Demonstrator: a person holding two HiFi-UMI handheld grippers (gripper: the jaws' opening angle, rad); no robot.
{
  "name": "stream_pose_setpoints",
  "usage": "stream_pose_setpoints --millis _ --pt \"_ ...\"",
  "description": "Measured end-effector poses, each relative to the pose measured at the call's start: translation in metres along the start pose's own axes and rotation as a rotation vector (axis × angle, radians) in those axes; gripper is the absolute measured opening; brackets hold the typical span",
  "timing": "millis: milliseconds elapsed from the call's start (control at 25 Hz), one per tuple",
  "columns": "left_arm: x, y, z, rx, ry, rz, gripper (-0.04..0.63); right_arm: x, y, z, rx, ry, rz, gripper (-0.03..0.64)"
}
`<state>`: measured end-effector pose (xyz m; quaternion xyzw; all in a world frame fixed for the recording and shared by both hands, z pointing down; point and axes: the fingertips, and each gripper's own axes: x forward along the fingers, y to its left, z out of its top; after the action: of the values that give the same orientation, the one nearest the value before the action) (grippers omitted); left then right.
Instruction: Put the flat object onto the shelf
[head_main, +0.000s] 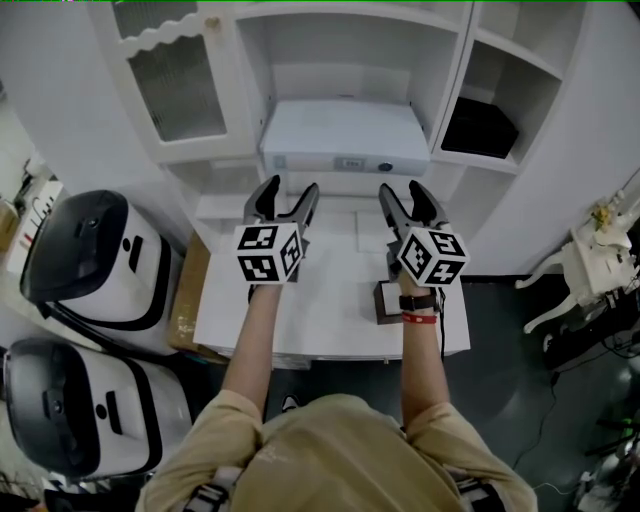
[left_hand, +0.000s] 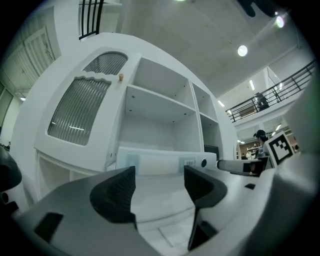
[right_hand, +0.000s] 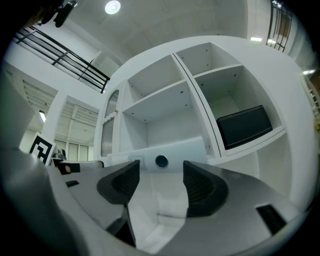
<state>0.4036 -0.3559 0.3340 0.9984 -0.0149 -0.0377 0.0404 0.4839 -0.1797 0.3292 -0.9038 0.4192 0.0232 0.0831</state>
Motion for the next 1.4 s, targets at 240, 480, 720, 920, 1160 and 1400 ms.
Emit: stream_pose_setpoints --millis 240,480,720,920,1160,1400 --pt "0.013 0.007 0.003 0.015 -0.006 0.007 0.304 0.016 -0.001 0.002 -0.016 -0.006 0.003 0.281" --pt "0.026 0.013 0.000 0.010 -0.001 0.008 0.296 0.029 -0.002 0.002 -0.026 -0.006 0.006 0.278" --pt "0.037 0.018 -0.002 0.008 0.004 0.014 0.291 0.036 -0.008 0.002 -0.028 -0.012 0.001 0.264" --pt "0.046 0.024 -0.002 0.003 0.006 0.012 0.290 0.046 -0.011 0.001 -0.019 -0.018 -0.008 0.264" --pt "0.058 0.029 -0.002 0.001 0.012 0.006 0.290 0.059 -0.017 0.002 -0.016 -0.019 -0.014 0.261" --pt "0.069 0.035 -0.001 -0.002 0.016 -0.001 0.290 0.071 -0.021 0.002 -0.016 -0.013 -0.018 0.261"
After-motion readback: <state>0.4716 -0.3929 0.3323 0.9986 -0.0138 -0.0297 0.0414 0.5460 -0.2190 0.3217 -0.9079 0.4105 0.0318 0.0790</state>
